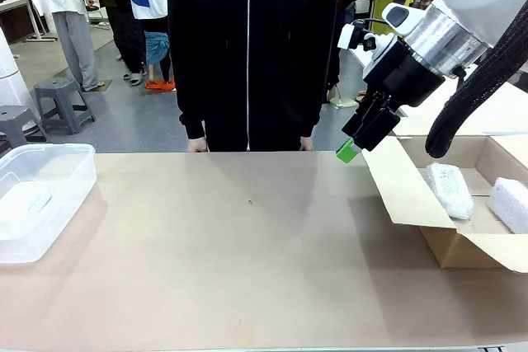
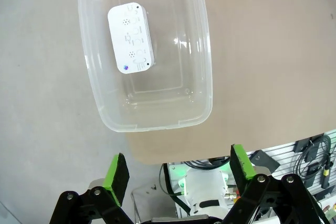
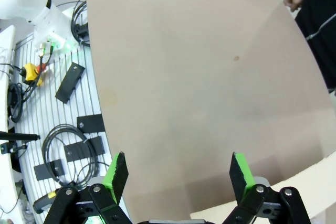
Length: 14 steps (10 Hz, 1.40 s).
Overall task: Separate and place wrapped and unwrapped clocks.
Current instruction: If the picked Digital clock is wrapped, place it in the Package Box ; if not, place it in the Organizing box.
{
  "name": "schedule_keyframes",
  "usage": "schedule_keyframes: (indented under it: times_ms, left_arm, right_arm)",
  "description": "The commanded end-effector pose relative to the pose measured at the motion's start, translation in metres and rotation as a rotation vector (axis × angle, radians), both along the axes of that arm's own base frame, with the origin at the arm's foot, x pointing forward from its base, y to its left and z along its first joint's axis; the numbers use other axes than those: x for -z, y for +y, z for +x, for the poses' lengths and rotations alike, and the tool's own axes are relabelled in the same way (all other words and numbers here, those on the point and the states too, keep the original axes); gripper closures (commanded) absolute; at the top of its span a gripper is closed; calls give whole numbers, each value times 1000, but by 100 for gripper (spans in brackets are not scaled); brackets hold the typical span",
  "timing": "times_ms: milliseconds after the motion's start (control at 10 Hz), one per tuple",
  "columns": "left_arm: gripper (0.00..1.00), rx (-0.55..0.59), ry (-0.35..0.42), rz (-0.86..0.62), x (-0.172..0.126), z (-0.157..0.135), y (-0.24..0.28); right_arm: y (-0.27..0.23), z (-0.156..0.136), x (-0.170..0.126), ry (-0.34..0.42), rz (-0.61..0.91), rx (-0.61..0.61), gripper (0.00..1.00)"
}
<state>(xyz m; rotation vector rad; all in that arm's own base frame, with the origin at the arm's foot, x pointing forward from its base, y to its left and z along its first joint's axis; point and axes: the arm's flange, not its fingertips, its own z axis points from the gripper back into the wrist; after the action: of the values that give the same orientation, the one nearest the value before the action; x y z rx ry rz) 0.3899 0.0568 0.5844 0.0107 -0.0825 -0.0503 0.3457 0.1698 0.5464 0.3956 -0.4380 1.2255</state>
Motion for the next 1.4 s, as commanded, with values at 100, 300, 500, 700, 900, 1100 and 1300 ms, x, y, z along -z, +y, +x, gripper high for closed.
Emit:
schedule_keyframes:
  times_ms: [100,300,500,700,900,1100,1300]
  left_arm:
    - [0,5,-7,4,-3,-1,0]
    - [0,5,-7,4,-3,-1,0]
    - [0,5,-7,4,-3,-1,0]
    - [0,5,-7,4,-3,-1,0]
    - [0,5,-7,4,-3,-1,0]
    - [0,5,-7,4,-3,-1,0]
    - [0,5,-7,4,-3,-1,0]
  right_arm:
    - [2,1,-2,16,4,10,0]
    - [2,1,-2,16,4,10,0]
    - [2,1,-2,16,4,10,0]
    - [2,1,-2,16,4,10,0]
    - [2,1,-2,16,4,10,0]
    - [2,1,-2,16,4,10,0]
    - [2,1,-2,16,4,10,0]
